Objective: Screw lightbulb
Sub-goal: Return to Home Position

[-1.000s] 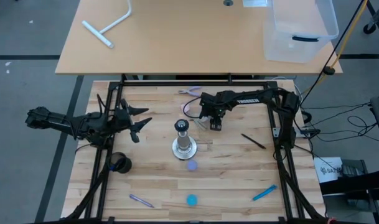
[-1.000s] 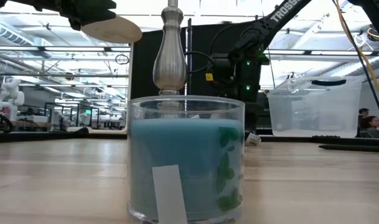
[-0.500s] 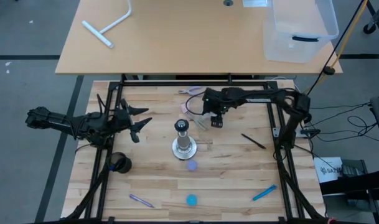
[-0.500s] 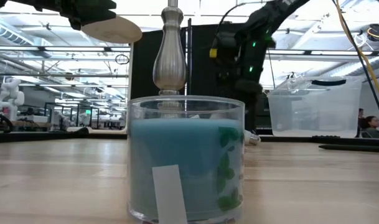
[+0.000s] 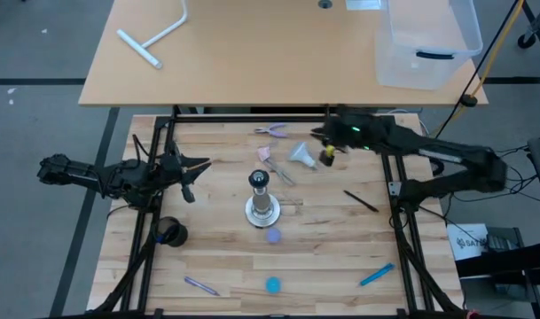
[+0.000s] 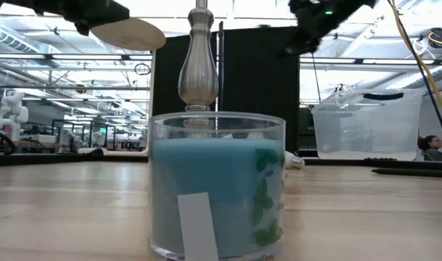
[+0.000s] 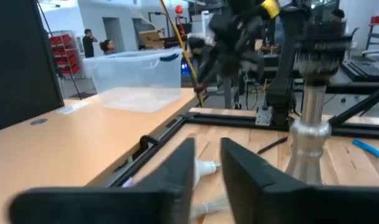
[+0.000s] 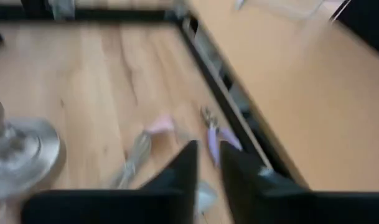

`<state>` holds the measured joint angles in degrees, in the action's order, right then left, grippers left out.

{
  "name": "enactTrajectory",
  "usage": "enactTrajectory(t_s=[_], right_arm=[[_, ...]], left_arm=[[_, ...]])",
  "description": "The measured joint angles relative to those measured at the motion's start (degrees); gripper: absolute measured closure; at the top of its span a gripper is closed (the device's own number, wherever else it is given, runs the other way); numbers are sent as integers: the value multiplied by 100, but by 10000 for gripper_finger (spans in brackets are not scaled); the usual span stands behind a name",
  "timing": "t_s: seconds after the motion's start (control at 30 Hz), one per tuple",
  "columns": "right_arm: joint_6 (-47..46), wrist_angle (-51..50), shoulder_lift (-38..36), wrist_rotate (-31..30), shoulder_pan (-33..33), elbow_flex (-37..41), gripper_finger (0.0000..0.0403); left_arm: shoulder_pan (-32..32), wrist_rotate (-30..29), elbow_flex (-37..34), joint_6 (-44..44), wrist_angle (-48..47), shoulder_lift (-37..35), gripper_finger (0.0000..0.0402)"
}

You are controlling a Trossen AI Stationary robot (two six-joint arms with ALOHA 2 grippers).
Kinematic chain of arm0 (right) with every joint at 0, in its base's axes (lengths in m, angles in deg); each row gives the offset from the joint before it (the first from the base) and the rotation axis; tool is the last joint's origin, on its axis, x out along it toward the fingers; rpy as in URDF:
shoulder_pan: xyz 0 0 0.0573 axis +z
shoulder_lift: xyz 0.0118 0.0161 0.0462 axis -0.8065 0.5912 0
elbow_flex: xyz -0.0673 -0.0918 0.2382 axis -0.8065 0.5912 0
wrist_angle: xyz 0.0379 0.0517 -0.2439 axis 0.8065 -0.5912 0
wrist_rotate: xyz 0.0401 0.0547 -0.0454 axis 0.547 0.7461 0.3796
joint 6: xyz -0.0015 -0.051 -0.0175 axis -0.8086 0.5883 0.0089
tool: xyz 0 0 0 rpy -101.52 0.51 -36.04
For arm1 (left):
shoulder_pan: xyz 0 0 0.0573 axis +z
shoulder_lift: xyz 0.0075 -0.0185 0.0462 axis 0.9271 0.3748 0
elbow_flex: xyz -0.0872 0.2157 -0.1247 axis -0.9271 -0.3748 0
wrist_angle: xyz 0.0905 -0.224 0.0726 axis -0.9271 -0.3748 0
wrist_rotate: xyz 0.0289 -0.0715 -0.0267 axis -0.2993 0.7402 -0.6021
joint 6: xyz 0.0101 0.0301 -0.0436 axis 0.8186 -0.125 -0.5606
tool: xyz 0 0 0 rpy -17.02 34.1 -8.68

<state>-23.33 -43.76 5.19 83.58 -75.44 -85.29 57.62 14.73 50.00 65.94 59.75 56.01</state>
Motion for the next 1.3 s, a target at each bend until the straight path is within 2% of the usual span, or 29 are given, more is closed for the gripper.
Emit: enactTrajectory(t_s=[0.07,0.17,0.4,0.6,0.73,0.93,1.07,1.2,1.3], right_arm=[[-91,659,-628,11,3,680,377],[-190,1771,-1546,131,66,1803,392],[-212,3783,-3327,1528,223,4161,401],[-484,5294,-4464,1664,228,5927,402],[-516,4685,-4925,1652,224,5958,402],[-117,4512,-5150,1651,101,5986,403],[-158,4332,-5152,1678,-124,5993,403],[-282,4457,-5194,2118,-236,5993,403],[-215,4445,-5261,2173,-293,5993,403]], left_arm=[[14,-4,-156,-37,53,-41,352],[153,56,-554,-177,426,-123,393],[430,651,-1263,-405,813,-305,400],[442,688,-1827,-316,1412,-712,401],[442,695,-2068,-303,1369,-1132,401],[442,614,-2389,-208,1024,-1710,401],[442,432,-2431,-324,358,-2024,401],[435,455,-2431,-371,127,-2253,401],[435,429,-2431,-284,10,-2343,401]])
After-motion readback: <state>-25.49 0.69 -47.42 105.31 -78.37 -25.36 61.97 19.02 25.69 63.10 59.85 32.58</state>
